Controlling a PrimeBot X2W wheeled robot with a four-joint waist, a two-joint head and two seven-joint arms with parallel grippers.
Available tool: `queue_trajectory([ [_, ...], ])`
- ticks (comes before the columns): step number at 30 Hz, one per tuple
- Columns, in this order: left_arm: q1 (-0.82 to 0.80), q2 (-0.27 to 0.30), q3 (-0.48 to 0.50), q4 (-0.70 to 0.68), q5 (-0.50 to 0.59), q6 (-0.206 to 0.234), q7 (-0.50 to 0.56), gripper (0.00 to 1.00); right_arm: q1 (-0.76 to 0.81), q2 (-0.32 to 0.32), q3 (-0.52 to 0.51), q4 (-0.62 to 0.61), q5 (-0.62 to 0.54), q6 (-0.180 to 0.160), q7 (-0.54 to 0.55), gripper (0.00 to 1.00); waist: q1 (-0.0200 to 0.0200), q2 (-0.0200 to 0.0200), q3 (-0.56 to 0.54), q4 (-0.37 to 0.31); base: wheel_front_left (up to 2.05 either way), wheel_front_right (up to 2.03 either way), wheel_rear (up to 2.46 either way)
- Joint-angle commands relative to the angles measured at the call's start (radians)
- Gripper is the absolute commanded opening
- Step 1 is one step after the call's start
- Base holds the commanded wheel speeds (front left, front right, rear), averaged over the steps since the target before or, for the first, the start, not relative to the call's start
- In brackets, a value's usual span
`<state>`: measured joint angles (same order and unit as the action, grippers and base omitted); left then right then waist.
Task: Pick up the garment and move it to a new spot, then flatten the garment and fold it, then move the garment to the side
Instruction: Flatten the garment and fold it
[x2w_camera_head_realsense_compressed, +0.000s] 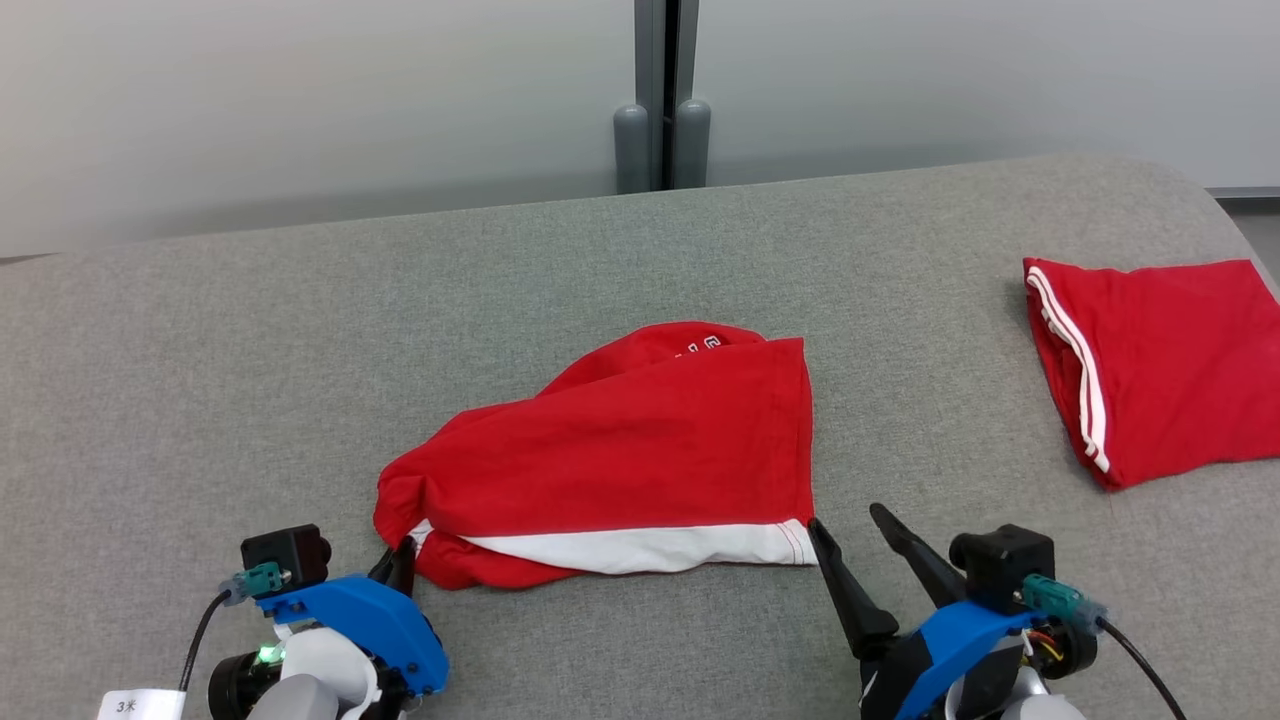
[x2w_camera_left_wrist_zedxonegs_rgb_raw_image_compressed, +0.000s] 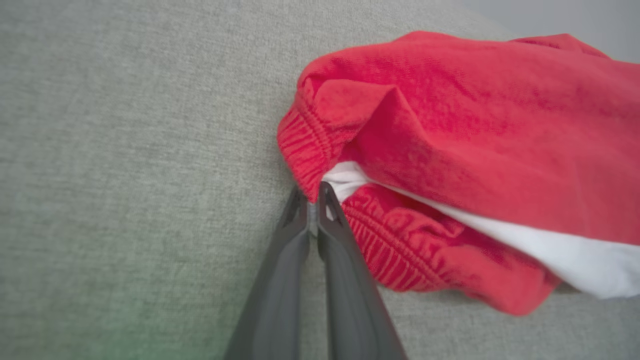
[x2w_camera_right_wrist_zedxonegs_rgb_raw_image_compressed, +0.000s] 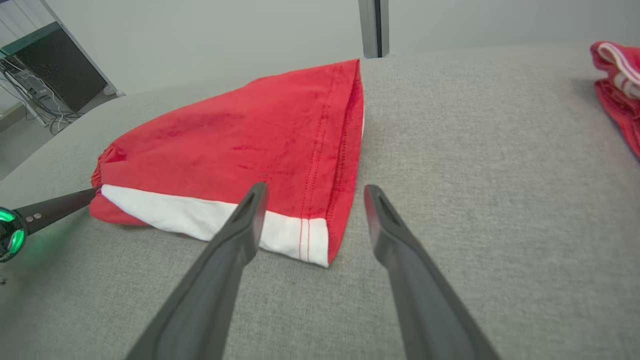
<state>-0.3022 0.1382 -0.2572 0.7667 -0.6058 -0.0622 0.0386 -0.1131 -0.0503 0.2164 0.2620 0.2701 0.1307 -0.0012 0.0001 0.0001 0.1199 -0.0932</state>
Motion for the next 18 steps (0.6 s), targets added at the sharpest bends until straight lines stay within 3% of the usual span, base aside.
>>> queue_trajectory([
  [1, 0.008, -0.008, -0.005, 0.017, -0.007, -0.006, -0.007, 0.0, 0.005, 0.0, -0.002, 0.005, 0.003, 0.0, 0.024, 1.0, -0.0001, -0.0001, 0.0, 0.003, 0.0, 0.0, 0.0],
  [7, 0.018, -0.002, -0.014, 0.018, -0.002, -0.022, -0.055, 0.0, -0.015, 0.0, -0.006, 0.033, -0.014, 0.0, 0.128, 1.0, -0.0001, -0.0001, 0.011, 0.016, 0.0, 0.0, 0.0],
  [18, -0.028, 0.004, -0.036, 0.01, 0.003, -0.037, -0.088, 0.0, -0.112, -0.001, 0.038, 0.15, 0.004, 0.0, 0.195, 1.0, -0.0001, -0.0001, 0.036, 0.042, 0.0, 0.0, 0.0],
])
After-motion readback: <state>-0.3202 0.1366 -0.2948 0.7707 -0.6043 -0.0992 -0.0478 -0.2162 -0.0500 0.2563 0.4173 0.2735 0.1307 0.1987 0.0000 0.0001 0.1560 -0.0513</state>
